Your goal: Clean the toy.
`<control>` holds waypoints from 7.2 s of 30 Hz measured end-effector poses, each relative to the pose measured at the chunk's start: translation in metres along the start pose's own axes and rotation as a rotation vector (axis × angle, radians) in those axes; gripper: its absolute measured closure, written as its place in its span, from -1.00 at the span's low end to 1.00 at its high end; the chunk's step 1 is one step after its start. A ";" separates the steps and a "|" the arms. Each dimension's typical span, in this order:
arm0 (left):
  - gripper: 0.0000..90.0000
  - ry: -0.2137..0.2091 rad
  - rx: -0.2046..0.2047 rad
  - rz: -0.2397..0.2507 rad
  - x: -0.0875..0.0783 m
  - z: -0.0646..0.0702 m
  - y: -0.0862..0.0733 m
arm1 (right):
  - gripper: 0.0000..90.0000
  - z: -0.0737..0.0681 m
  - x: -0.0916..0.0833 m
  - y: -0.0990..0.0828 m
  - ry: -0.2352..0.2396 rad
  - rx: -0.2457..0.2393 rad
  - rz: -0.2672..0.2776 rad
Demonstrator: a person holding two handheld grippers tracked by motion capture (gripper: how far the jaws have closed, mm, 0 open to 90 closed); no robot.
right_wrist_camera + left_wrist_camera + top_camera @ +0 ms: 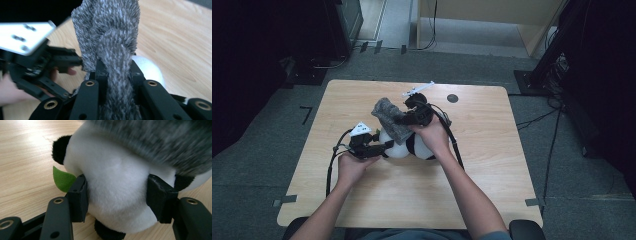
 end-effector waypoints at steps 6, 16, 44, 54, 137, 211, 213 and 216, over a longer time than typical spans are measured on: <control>-0.10 -0.001 -0.004 0.000 0.000 0.000 0.000 | 0.69 0.010 0.002 -0.009 -0.031 0.009 -0.028; -0.10 0.002 -0.002 0.002 0.000 0.001 0.000 | 0.68 0.024 -0.034 -0.025 -0.092 0.025 -0.010; -0.26 -0.030 -0.010 0.012 0.001 -0.001 -0.001 | 0.67 0.056 -0.117 -0.084 -0.187 0.121 0.095; -0.46 -0.061 0.038 0.037 0.001 0.000 -0.003 | 0.69 0.067 -0.109 -0.088 -0.202 0.141 0.082; 0.00 -0.053 0.065 0.004 0.005 0.007 -0.013 | 0.67 0.025 -0.085 -0.076 -0.101 0.059 0.120; 0.01 -0.054 0.050 0.006 0.005 0.006 -0.012 | 0.67 0.026 -0.092 -0.083 -0.106 0.066 0.127; 0.01 -0.054 0.050 0.005 0.005 0.006 -0.012 | 0.67 0.030 -0.100 -0.088 -0.121 0.073 0.134; 0.01 -0.054 0.053 0.002 0.005 0.006 -0.012 | 0.68 0.036 -0.110 -0.097 -0.138 0.093 0.142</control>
Point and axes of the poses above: each handheld gripper's, and its own axes: x roughly forward along the jaws, y roughly out of its top, z roughly to its right, the point moved 7 cm from there along x, roughly forward along the jaws, and after that the axes turned 13 degrees about y, right-handed, at the moved point
